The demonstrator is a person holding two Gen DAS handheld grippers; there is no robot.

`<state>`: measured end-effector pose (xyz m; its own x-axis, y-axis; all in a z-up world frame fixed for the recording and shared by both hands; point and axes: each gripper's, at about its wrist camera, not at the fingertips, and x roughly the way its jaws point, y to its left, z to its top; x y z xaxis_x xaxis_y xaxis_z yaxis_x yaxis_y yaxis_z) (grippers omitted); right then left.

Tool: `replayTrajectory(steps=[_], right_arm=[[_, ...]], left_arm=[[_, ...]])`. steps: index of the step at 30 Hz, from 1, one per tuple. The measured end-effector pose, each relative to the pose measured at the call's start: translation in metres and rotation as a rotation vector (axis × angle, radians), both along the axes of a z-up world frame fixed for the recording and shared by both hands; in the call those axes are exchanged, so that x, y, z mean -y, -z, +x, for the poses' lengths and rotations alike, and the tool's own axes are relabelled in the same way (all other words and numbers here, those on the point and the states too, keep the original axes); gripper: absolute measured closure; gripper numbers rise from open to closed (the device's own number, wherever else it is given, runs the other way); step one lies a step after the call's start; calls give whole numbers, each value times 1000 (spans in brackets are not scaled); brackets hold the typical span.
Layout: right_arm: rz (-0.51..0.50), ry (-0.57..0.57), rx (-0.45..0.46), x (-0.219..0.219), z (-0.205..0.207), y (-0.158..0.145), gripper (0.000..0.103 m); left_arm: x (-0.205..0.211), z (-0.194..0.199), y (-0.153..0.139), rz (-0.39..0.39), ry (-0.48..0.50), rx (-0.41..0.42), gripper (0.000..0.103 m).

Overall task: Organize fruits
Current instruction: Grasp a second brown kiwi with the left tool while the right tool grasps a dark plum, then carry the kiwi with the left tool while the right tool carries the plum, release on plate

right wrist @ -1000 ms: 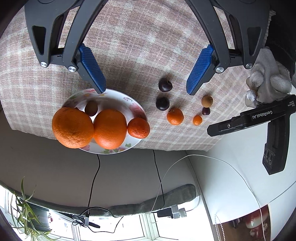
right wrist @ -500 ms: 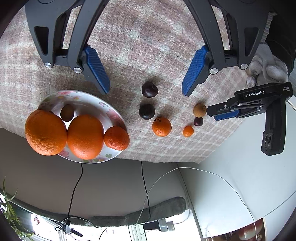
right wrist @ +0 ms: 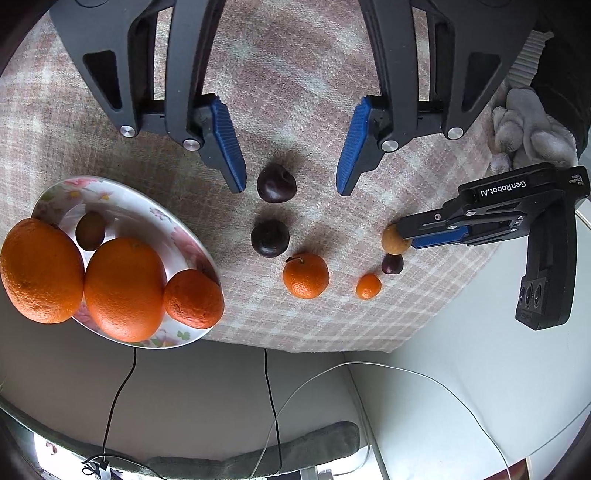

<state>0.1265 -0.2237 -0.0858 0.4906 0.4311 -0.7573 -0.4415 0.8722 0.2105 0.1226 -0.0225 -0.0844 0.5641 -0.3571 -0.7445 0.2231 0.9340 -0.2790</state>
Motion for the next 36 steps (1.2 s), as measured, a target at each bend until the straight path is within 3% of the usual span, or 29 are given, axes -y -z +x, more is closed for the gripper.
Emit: replayTrajectory(steps=[18, 36], right_arm=[[-26, 8, -39, -5, 11, 12, 76], [22, 71, 30, 23, -11, -11, 77]], left_arm=[[6, 5, 1, 4, 14, 3, 78], [14, 3, -19, -48, 34, 50, 78]])
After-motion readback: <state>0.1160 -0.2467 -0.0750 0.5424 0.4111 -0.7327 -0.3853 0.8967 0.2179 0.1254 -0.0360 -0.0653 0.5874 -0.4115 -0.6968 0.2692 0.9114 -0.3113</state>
